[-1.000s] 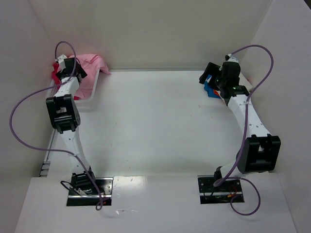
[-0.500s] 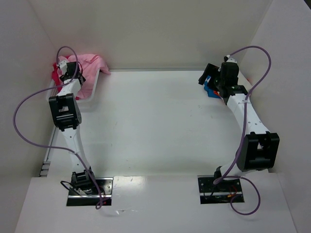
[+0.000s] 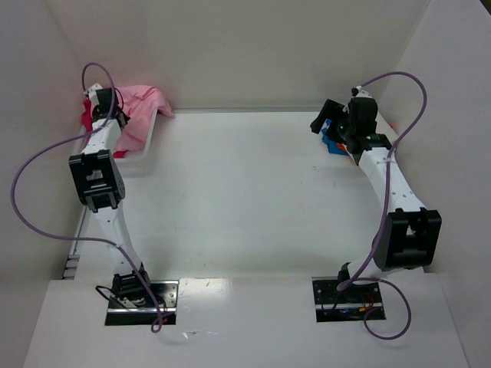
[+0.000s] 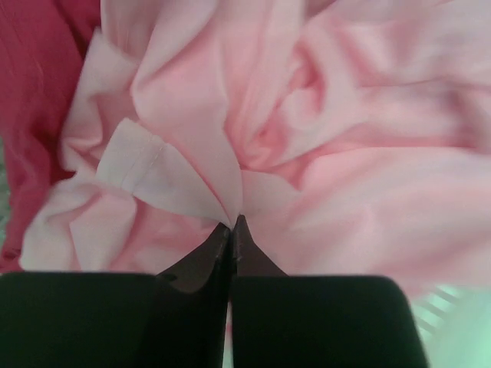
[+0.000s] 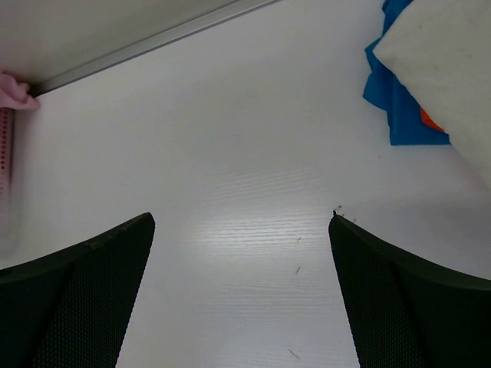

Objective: Fold and stack the t-shirts
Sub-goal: Grab crumpled tshirt from bin with the left arm, then move the tshirt to the center of the board

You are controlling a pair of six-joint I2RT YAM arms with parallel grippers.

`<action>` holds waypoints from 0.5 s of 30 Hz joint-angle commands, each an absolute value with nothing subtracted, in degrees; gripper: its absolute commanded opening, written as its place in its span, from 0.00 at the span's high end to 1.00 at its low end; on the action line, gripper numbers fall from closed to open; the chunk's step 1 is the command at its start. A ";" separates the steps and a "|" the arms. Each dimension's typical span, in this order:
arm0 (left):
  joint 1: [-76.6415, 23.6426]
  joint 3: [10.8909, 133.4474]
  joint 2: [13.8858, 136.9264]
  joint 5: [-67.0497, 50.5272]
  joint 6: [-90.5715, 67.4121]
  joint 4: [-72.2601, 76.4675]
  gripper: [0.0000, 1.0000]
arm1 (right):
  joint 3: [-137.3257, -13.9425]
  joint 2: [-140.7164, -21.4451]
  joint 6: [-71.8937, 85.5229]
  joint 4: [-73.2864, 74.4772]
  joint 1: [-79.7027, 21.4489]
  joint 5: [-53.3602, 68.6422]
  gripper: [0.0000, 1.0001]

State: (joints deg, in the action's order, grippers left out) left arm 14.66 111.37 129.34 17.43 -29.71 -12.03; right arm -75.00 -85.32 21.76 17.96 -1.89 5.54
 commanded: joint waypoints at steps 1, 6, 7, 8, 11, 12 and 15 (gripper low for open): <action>12.16 119.75 116.32 6.58 -23.19 -13.88 1.00 | -79.54 -83.41 22.57 12.15 -2.53 15.46 0.00; 8.06 129.89 108.65 -6.59 -19.62 -21.32 1.00 | -84.24 -83.41 22.59 9.93 -4.48 19.09 0.00; 6.38 132.75 107.73 -7.47 -18.28 -23.37 1.00 | -84.63 -83.41 23.15 9.93 -5.03 19.99 0.00; 5.98 135.36 107.21 -7.64 -17.19 -25.14 1.00 | -85.01 -83.41 23.81 9.37 -5.18 20.21 0.00; -1.37 144.24 105.38 -9.79 -14.97 -30.85 1.00 | -84.81 -82.62 27.51 5.85 -5.19 23.68 0.00; -5.25 147.18 104.80 -10.02 -14.68 -32.90 1.00 | -84.64 -82.10 28.12 5.08 -5.76 24.16 0.00; -11.00 150.11 102.51 -10.91 -14.06 -35.71 1.00 | -83.44 -80.87 27.91 3.78 -8.31 24.61 0.00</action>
State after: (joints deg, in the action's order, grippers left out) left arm -3.71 145.68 105.96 -5.72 -17.43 -28.42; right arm -82.37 -84.49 26.20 9.36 -5.54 21.15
